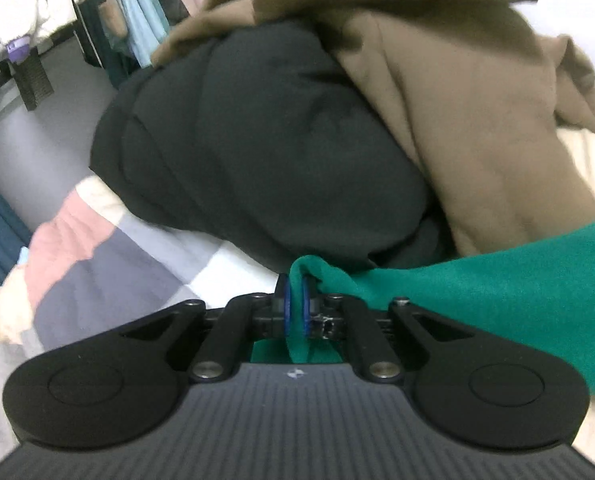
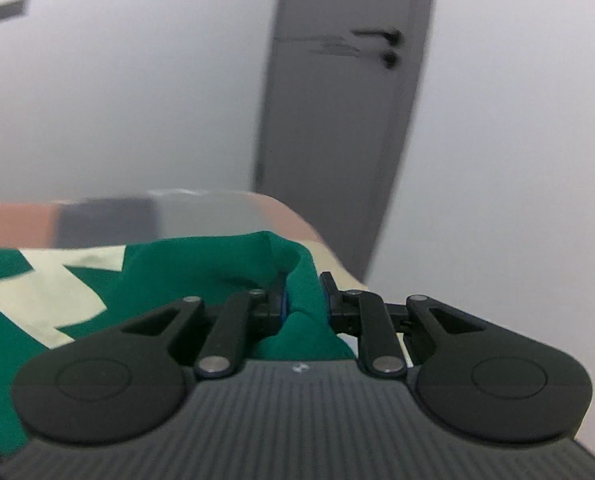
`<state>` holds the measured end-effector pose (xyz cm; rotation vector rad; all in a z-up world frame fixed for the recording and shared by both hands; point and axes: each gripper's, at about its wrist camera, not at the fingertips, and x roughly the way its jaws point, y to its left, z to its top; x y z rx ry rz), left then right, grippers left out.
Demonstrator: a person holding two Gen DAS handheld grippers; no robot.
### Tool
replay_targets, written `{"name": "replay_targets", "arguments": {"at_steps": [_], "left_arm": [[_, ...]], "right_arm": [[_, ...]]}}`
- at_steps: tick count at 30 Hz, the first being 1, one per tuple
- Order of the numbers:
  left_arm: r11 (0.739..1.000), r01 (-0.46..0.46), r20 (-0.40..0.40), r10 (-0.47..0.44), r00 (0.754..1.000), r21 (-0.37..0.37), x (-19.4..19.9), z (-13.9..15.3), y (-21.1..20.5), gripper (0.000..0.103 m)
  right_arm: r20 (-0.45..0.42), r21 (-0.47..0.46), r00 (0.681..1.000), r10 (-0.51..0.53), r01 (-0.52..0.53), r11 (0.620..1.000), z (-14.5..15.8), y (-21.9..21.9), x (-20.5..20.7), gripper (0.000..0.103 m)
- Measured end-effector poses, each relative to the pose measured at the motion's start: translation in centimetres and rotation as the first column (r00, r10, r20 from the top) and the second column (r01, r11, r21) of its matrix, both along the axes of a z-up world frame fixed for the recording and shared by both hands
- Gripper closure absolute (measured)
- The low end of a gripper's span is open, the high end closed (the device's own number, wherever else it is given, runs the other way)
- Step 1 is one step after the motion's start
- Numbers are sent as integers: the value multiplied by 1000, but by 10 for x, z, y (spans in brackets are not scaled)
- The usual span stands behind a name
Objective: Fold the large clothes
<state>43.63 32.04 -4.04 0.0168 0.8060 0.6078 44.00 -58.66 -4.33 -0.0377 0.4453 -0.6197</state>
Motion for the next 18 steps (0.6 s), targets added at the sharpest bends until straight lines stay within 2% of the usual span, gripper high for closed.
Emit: {"name": "replay_targets", "arguments": {"at_steps": [4,8,10,13,15,17,18], "left_arm": [[1000,-8,-4,8,1000,-11,7,-17,2,96],[1000,-7,0,7,1000,-8,6,-20,2,96],[1000,-14,6,14,1000,-20,1,-17,1,95],[999,-17,41,18,999,-38,-13,-8,-3,92],[998,-25,67,29,997,-63,-23,-1,-2,82],[995,-17,72,25,997,-99,-35,7,-6,53],[994,-5,77,13,997,-105,-43,12,-9,48]], "right_arm": [[-58,51,997,-53,56,997,-45,-34,32,84],[-107,3,994,-38,38,999,-79,-39,50,84],[-87,3,996,-28,28,1000,-82,-38,51,83],[-31,59,999,-13,15,998,-73,-37,42,78],[39,99,999,23,-27,995,-59,-27,27,72],[57,95,998,35,-40,995,-44,-15,9,58],[59,106,997,45,-51,993,-36,-10,1,54]]}}
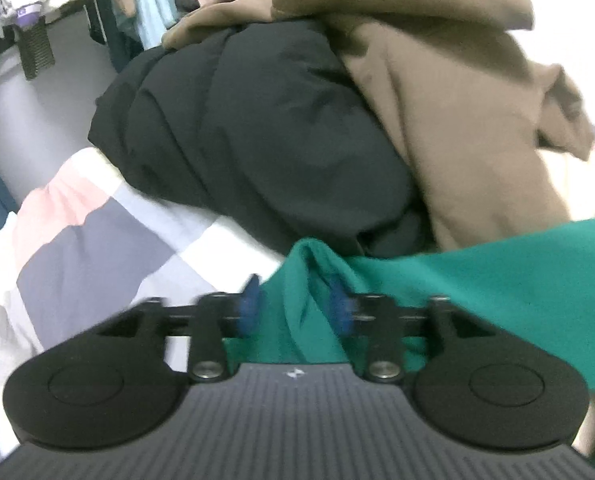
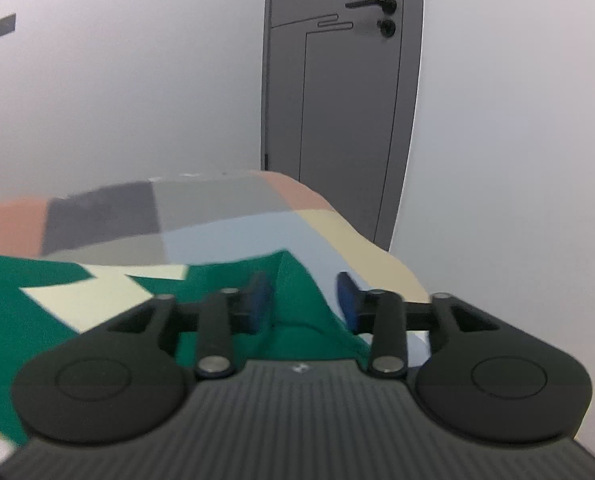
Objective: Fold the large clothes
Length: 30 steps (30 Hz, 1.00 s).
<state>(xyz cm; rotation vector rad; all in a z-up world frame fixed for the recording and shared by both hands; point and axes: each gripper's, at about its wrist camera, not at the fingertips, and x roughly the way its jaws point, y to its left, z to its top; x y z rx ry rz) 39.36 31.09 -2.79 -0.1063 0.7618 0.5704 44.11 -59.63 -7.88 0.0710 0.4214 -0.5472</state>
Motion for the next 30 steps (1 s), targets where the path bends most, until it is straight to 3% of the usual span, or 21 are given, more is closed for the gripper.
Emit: {"name": "replay_targets", "arguments": {"at_steps": [2,7,15,21,25,28,30], "left_arm": [[999,37,9,-37,999,-18,-18,10,-8,46],[988,109,32,-106,994,-108,-71,26,-32,45],[922,228,132,-196,972,-311,-155,44,-92,45],[844,279,137,-243,960,-458,-199,35,-140,45],[824,282,97,-270,958,-492,-223,14,-165,44],[810,247,59,-255,965,-531,-235,-3,-169,42],[778,187,33,-209,977,-600,-239,-18,-157,42]], "right_arm": [[7,29,999,39,-39,999,15,13,-16,45],[35,101,991,132,-135,986,53,55,-61,41],[20,210,947,320,-317,925,78,123,-160,39],[-37,321,905,424,-391,863,53,157,-221,26],[-120,420,878,463,-377,825,27,165,-242,25],[-186,455,868,461,-340,823,0,164,-249,25],[-216,488,859,464,-317,813,-18,160,-250,25]]}}
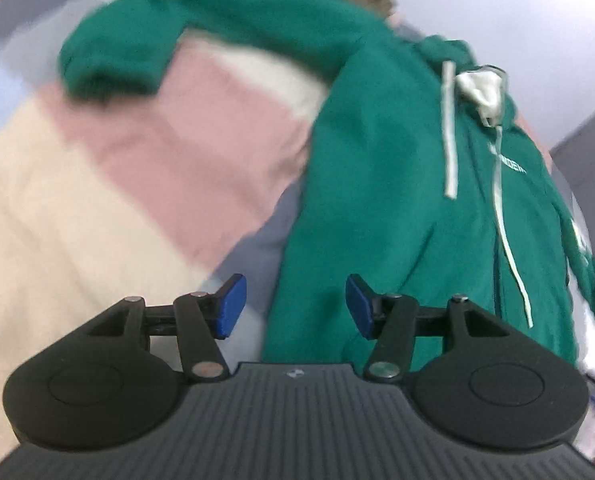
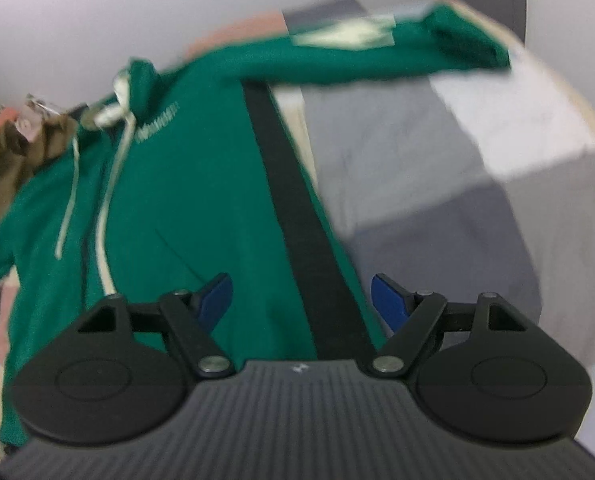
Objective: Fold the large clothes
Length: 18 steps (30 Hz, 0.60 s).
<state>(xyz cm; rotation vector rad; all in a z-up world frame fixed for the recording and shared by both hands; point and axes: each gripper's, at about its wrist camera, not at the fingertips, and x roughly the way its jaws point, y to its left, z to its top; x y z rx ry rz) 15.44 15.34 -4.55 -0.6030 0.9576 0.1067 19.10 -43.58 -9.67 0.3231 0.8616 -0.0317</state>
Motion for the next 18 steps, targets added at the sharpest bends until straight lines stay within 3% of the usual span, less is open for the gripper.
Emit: {"name": "replay_targets", "arguments": {"at_steps": [4,8,14,18], "left_arm": [[994,-52,-26,50,998,-101,-3,-16,18,42],[980,-24,-5,23,1000,-196,0,-20,21,42],[975,106,20,-104,994,-193,5,-28,-5,42],[984,110,18,-108,994,-140,2,-32,-14,42]], "right_arm": [[-58,-30,997,46,-48,998,-26,2,2,25],[-83,30,992,94,-92,995,-34,4,3,22],[11,186,987,162,-161,969,-30,1,-10,24],[-9,132,979,202,-199,971,-34,13,-13,36]]}}
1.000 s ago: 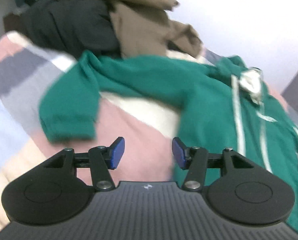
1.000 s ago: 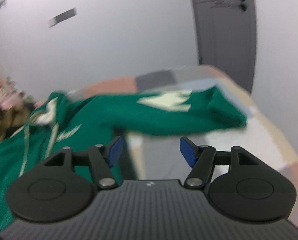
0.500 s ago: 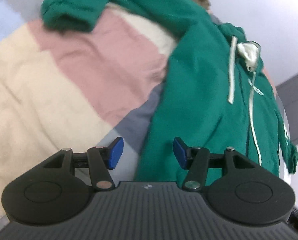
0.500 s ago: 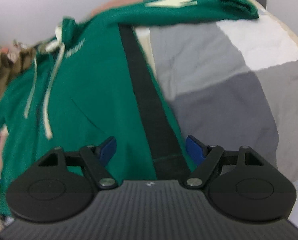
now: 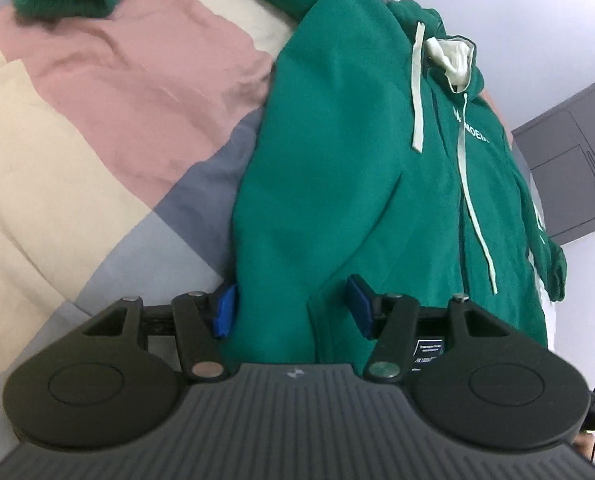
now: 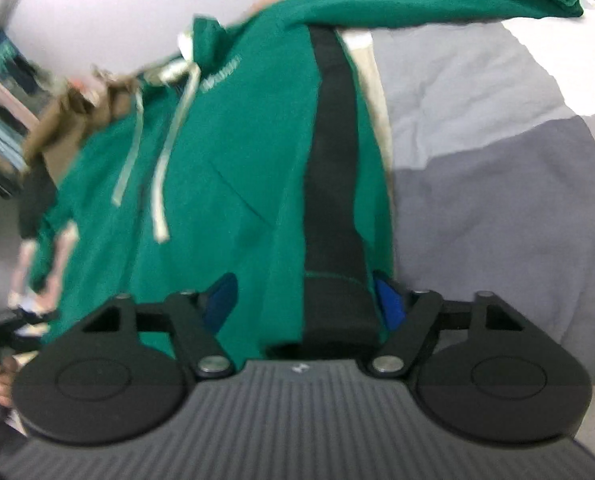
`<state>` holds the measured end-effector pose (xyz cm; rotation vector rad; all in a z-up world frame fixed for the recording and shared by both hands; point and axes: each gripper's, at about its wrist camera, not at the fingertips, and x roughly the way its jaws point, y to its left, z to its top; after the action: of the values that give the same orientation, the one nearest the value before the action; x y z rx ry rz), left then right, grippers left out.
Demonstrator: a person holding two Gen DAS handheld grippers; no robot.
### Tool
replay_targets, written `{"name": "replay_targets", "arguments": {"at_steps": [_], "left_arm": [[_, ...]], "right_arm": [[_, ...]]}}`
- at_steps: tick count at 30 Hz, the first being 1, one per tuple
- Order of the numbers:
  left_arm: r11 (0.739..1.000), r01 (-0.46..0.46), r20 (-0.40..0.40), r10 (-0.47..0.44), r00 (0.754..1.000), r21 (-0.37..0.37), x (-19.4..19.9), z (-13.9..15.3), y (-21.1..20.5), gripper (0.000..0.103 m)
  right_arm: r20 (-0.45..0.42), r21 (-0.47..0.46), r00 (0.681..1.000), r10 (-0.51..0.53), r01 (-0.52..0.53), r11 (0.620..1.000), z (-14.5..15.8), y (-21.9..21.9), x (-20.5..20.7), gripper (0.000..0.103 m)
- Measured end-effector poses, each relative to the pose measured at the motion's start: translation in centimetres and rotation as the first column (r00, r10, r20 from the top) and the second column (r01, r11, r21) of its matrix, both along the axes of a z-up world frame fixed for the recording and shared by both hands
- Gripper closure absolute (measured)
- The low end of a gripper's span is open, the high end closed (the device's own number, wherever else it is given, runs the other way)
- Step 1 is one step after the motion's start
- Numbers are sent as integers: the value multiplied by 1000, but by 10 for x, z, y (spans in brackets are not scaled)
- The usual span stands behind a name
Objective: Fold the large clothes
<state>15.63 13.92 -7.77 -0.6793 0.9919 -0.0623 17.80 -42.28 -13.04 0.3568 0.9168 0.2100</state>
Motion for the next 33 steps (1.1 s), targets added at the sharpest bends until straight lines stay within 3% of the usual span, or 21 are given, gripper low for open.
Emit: {"name": "replay_targets", "arguments": {"at_steps": [3,4,5,7,9,11,20,25,29,33], "left_arm": [[1000,3,-3,-3,1000,3,-4,0,-1,43],[1000,5,-7,-4,1000,8,-6,0,-2,44],[1000,8,-8,-8,1000,13,-8,2,-3,51],[1000,15,-6,-15,1000,17,-14,4,-5,60],[999,13,-1,-13,1000,34,-16,7,-8,87],[1000,-3,22,3,1000,18,-21,18,-4,96],[995,94,102,-96,990,20,-47,56,3,98],[989,137,85,-140,986,48,-63,73,12,99],[983,156,19,-159,987,101,-68,67,15,99],[980,131,-49,-125,991,147,-58,48,13,99]], "right_arm": [[-6,-67,1000,-28,28,997,-4,7,-1,50],[-5,-95,1000,-28,28,995,-4,10,-1,60],[-2,-121,1000,-24,24,992,-2,14,-2,72],[6,-125,1000,-19,20,992,6,12,-5,81],[28,-125,1000,-11,14,992,16,12,-10,83],[53,-142,998,16,-8,990,31,16,-15,85],[133,-156,982,132,-111,982,94,36,-45,86],[143,-168,973,181,-156,973,118,41,-67,87],[90,-158,978,189,-173,972,116,39,-73,86],[12,-165,988,157,-153,974,94,37,-59,86]]}}
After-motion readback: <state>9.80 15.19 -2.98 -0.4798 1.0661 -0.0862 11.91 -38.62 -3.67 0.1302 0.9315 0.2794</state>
